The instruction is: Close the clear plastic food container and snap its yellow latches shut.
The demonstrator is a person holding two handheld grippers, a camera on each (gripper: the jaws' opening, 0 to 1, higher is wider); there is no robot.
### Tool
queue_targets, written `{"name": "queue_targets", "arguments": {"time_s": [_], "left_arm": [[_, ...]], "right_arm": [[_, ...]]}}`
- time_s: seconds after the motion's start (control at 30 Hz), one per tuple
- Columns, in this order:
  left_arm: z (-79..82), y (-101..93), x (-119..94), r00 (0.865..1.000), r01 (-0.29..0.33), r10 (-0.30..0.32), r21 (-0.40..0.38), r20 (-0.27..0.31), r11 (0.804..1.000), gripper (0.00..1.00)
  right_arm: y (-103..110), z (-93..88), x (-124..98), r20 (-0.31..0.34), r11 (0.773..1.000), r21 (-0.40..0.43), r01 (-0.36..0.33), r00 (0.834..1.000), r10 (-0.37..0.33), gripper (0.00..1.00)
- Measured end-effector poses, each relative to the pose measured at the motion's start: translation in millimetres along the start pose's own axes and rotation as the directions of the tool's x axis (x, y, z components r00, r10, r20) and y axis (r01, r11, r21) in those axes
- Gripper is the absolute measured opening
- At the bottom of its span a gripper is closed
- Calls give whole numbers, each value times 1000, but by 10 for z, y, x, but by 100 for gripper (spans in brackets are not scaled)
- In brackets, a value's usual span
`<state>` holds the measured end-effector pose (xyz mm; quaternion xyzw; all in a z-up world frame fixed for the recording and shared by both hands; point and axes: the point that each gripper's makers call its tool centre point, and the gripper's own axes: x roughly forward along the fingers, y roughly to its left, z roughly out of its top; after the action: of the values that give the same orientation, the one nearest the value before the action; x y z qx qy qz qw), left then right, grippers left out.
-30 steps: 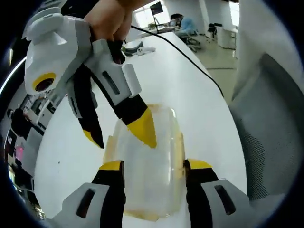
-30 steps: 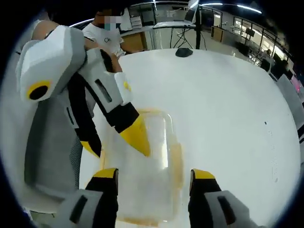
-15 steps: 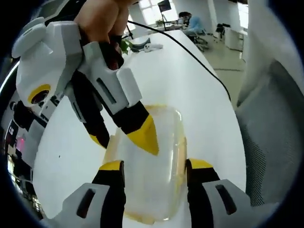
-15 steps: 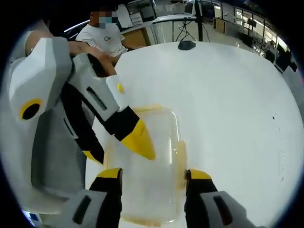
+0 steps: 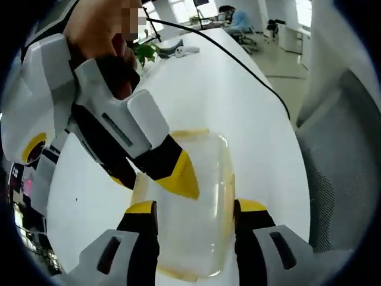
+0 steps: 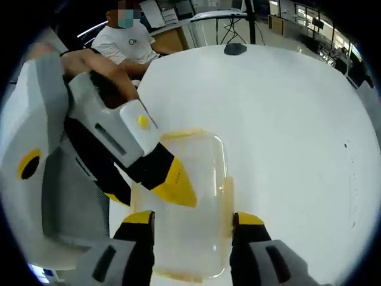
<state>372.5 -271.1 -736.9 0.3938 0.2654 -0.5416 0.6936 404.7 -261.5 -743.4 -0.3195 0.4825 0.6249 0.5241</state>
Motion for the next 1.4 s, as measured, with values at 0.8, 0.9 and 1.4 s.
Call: {"name": "queue_targets", "arguments": {"time_s": [0.8,0.9,1.4], "left_arm": [[13,33,23,997,-5,6,-18,71,1000,48],[41,43,0,996,18,-11,-81,94,997,48],[92,231,-233,990,23,-7,-107,144,994,55]], "right_arm": [[6,-34,15,-30,999,23,-34,999,35,49],[5,-27,11,-11,999,24,-27,1000,28,50],[25,28,-213,137,997,-2,76,988,-75,53]]}}
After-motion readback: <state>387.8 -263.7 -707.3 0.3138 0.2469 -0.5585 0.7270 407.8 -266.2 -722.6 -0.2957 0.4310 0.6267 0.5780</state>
